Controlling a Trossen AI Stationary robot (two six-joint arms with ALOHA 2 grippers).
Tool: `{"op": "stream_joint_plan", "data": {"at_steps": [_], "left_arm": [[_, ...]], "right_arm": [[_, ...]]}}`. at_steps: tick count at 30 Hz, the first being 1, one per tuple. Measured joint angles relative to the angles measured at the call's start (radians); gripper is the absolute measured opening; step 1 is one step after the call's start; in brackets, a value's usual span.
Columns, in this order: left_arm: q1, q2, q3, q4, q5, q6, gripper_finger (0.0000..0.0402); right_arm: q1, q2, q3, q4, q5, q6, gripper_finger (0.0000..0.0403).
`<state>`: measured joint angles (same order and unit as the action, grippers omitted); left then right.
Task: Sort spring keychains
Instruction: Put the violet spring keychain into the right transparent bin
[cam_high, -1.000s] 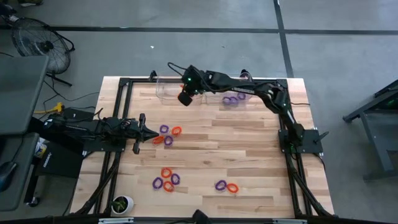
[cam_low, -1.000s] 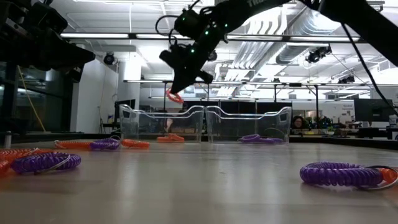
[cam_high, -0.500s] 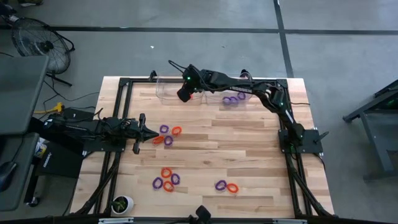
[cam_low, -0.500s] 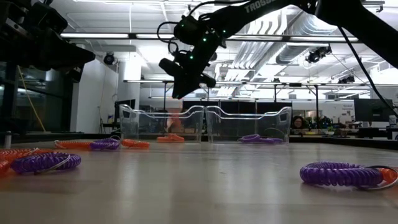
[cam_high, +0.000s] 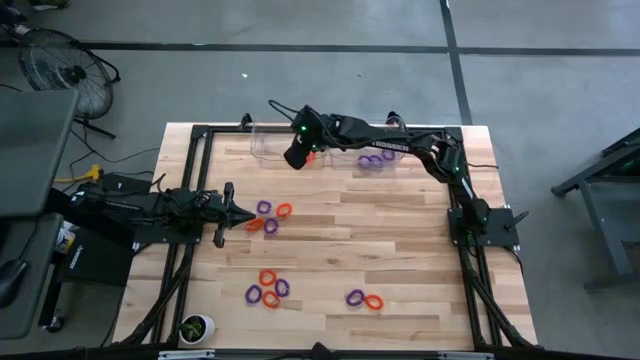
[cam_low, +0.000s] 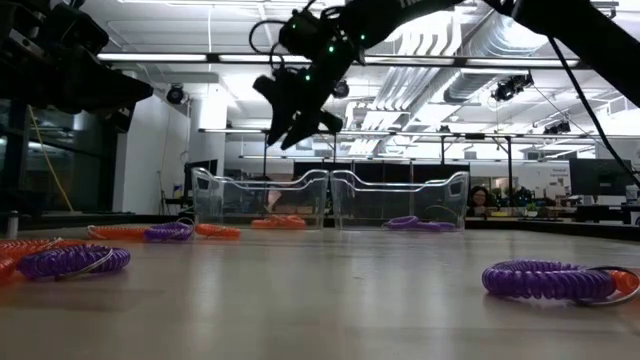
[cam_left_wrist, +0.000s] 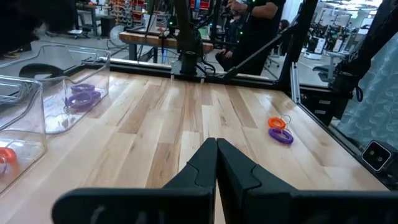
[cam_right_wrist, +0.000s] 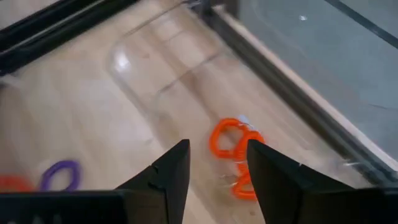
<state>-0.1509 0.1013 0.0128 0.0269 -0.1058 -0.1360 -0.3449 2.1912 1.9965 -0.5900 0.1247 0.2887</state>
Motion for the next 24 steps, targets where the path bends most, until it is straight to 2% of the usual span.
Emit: {"op": "stream_joint_plan", "data": {"at_steps": [5, 13, 18, 24], "left_arm": [[0.000, 0.000, 0.000, 0.000, 0.001, 0.000, 0.0000], [0.000, 0.000, 0.000, 0.000, 0.004, 0.000, 0.0000], [0.000, 0.000, 0.000, 0.000, 0.004, 0.000, 0.0000], [0.000, 0.000, 0.000, 0.000, 0.004, 0.000, 0.0000]], "right_arm": [[0.042, -0.039, 0.000, -0.074, -0.059, -0.086, 0.0154], [0.136, -0.089, 0.000, -0.309, -0.262, -0.317, 0.0154], [0.209, -0.111, -0.007, -0.473, -0.238, -0.377, 0.0154], [0.304, -0.174, -0.126, -0.471, -0.246, -0.383, 0.0154]]}}
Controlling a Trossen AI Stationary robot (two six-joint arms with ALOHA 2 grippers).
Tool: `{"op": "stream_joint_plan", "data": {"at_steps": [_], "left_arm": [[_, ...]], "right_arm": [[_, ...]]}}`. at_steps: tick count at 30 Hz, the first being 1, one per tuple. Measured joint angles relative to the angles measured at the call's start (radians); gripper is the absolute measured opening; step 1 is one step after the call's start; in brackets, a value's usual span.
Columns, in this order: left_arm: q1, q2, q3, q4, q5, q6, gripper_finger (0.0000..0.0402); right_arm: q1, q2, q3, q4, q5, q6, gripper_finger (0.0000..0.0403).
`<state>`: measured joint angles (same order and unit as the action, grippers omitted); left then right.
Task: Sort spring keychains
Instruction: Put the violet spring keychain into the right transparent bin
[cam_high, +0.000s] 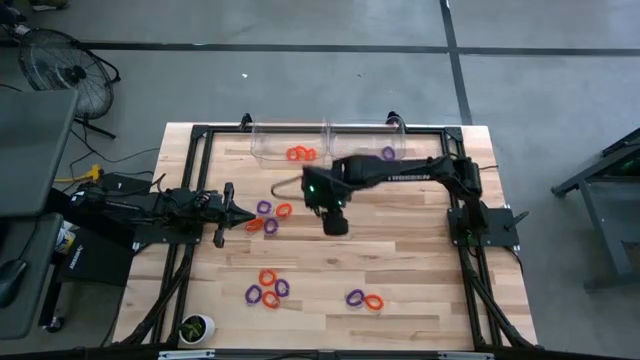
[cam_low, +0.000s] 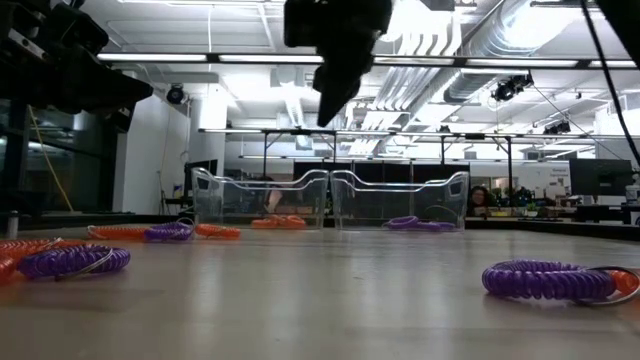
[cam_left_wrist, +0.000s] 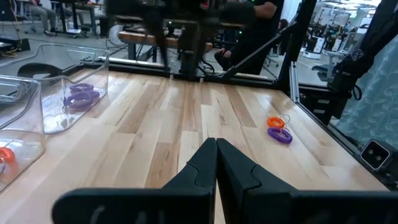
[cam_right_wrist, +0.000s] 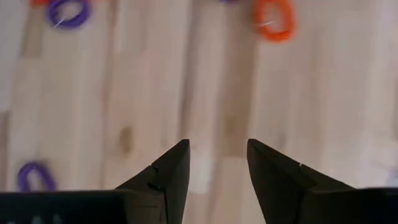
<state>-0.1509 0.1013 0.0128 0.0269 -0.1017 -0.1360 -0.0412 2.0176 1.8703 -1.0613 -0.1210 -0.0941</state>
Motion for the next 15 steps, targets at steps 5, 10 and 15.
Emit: {"op": "stream_joint_plan", "data": {"at_steps": [5, 10, 15], "left_arm": [[0.000, 0.000, 0.000, 0.000, 0.000, 0.000, 0.0000], [0.000, 0.000, 0.000, 0.000, 0.000, 0.000, 0.0000], [0.000, 0.000, 0.000, 0.000, 0.000, 0.000, 0.0000]], "right_arm": [[0.092, -0.095, -0.190, 0.099, -0.002, 0.056, 0.0153], [0.198, -0.196, -0.397, 0.226, -0.002, 0.138, 0.0153], [0.300, -0.246, -0.542, 0.315, -0.004, 0.142, 0.0154]]}}
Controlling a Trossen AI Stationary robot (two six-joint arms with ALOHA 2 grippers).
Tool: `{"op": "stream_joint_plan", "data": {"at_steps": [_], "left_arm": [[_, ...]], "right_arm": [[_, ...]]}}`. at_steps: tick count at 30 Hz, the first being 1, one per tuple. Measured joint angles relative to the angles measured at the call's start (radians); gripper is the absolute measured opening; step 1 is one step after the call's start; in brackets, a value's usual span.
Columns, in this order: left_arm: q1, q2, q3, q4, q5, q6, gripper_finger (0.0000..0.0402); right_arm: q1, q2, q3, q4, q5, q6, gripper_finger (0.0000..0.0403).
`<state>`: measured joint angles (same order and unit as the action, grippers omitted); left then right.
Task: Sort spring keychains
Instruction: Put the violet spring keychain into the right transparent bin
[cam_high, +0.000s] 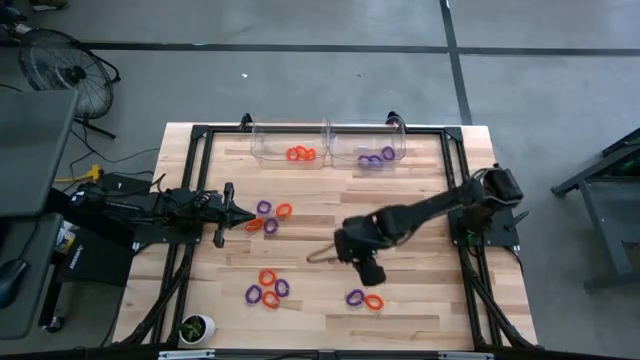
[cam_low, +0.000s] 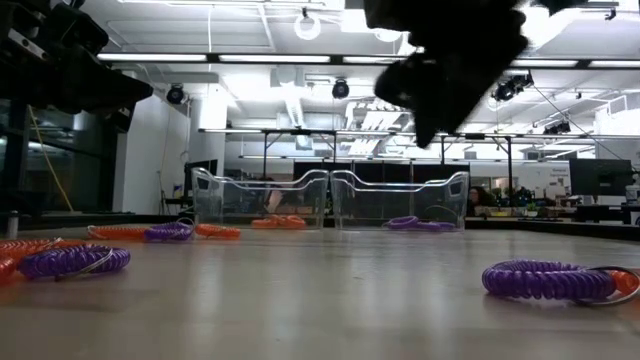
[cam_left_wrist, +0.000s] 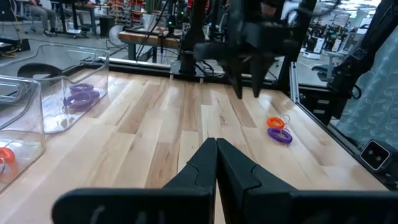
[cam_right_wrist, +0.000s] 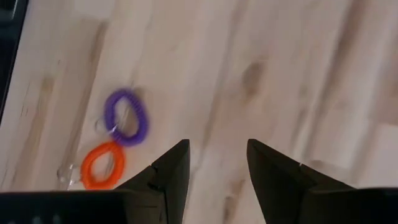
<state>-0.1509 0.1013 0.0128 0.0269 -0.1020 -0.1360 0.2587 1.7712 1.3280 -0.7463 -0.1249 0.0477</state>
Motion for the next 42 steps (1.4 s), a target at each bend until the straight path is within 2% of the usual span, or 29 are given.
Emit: {"op": "stream_joint_plan", "data": {"at_steps": [10, 16, 42], "left_arm": [[0.000, 0.000, 0.000, 0.000, 0.000, 0.000, 0.0000], [0.000, 0.000, 0.000, 0.000, 0.000, 0.000, 0.0000], [0.000, 0.000, 0.000, -0.001, 0.005, 0.000, 0.0000]], "right_arm": [[0.115, -0.002, -0.119, 0.146, 0.024, -0.004, 0.0154], [0.158, 0.036, -0.120, 0.193, 0.063, -0.004, 0.0154], [0.213, 0.173, -0.120, 0.299, 0.064, 0.024, 0.0154]]}}
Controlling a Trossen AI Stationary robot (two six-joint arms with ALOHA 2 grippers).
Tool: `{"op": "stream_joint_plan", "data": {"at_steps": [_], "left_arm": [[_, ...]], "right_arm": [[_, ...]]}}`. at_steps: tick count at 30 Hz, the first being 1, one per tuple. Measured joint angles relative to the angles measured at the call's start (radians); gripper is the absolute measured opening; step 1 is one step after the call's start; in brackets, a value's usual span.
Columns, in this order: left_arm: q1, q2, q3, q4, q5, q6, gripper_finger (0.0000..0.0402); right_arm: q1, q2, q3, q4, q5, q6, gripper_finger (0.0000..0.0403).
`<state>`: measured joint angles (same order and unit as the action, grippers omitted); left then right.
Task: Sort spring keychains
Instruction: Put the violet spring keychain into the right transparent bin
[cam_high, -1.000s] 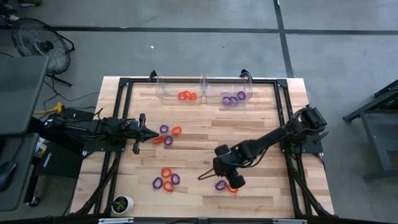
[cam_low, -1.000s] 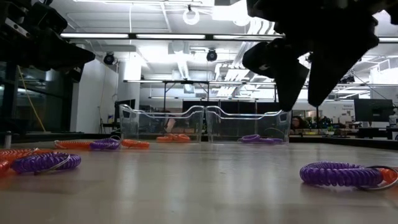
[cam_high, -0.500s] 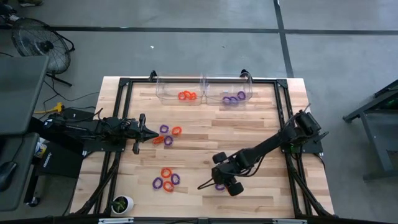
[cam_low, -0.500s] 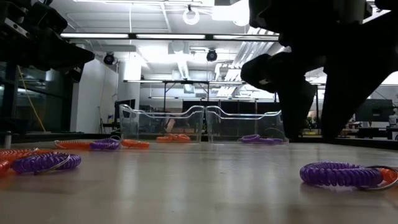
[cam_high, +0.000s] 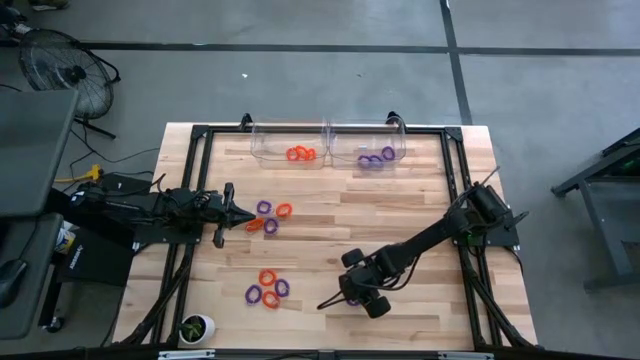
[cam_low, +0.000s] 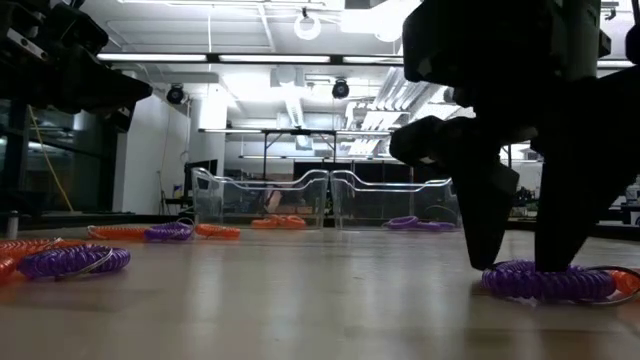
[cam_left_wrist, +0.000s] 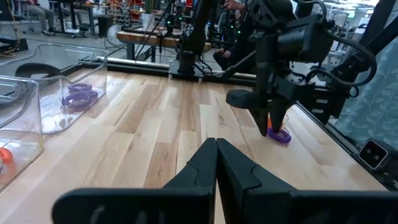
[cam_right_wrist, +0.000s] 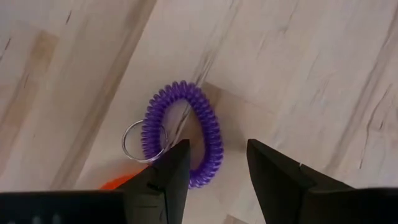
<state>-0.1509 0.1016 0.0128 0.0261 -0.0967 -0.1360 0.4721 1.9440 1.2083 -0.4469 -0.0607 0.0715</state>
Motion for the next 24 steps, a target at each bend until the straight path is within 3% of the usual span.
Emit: {"op": "stream_joint_plan", "data": {"at_steps": [18, 24], "left_arm": [[0.000, 0.000, 0.000, 0.000, -0.001, 0.000, 0.0000], [0.000, 0.000, 0.000, 0.000, -0.001, 0.000, 0.0000]], "right_arm": [[0.005, 0.053, 0.005, -0.005, 0.030, 0.000, 0.0153], [0.005, 0.056, 0.004, -0.017, 0.028, 0.000, 0.0124]]}}
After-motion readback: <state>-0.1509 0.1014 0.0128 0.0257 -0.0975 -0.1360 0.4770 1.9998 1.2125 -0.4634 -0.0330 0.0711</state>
